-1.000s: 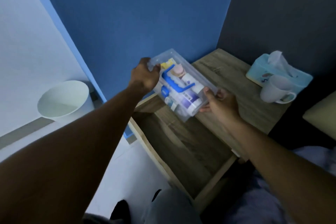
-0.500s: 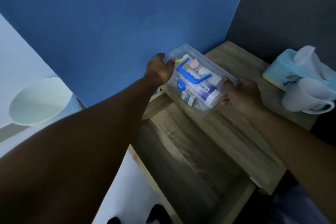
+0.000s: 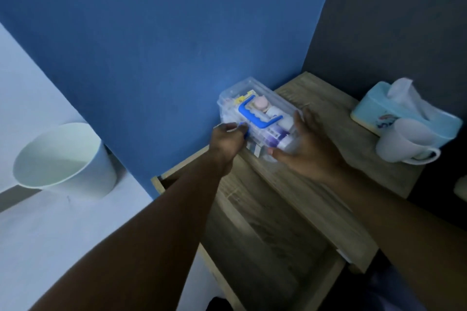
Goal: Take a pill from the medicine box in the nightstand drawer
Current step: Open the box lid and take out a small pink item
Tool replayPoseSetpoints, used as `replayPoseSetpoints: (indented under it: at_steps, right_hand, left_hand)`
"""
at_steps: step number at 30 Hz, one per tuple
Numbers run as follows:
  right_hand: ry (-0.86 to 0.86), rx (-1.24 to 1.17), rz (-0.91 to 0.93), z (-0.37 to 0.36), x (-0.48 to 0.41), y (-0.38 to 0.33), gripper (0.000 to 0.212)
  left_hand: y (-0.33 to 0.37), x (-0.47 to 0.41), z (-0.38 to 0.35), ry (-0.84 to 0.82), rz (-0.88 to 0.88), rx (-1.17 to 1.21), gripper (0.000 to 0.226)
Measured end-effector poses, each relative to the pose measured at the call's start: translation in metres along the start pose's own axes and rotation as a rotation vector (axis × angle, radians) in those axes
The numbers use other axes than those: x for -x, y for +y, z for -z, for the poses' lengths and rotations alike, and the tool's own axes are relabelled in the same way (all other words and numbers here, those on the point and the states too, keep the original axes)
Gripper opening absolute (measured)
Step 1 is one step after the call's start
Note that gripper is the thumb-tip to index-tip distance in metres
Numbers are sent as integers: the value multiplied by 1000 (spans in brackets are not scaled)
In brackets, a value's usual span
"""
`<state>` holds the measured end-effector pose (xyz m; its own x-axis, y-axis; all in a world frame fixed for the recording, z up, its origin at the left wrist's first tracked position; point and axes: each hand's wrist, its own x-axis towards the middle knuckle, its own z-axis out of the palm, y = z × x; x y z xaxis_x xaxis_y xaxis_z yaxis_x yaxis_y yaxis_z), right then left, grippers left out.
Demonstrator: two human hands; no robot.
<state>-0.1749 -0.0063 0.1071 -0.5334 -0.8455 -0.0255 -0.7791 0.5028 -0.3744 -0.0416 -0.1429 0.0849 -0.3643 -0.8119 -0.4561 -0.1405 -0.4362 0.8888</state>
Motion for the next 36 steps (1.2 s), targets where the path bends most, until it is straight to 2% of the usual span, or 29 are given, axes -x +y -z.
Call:
replayPoseSetpoints:
  at_steps: [6,10,14,18,21,25,27,30,33,36]
  right_hand:
    - [31,14,-10,3,2,0,123]
    - [-2,63,-49,3,0,-3,128]
    - [11,96,-54,3,-2,-3,128]
    - [-30,18,-105,12,-3,-10,125]
    - [36,-176,-80,34,-3,-10,107]
    - [315,-380,21,65,-7,-5,61]
    - [445,-411,93,78,-12,1,41]
    - [599,-319,145,85,-18,13,26]
    - [617,-255,84,78,-25,28,35]
    - [495,-251,-109,64,-34,35,59]
  left_hand:
    - [-3,5,3,96,-13,-6,34]
    - [-13,8,10,135,-165,-139,23]
    - [-29,15,19,60,-412,-504,35]
    - [-16,20,29,-74,-470,-869,42]
    - [-5,28,33,-83,-478,-964,51]
    - [8,34,30,-116,-593,-1031,66]
    - [12,33,25,-152,-652,-1165,71]
    - [8,32,17,-186,-656,-1345,68]
    - [3,29,12,-155,-652,-1392,65]
    - [6,20,11,-125,-695,-1490,70]
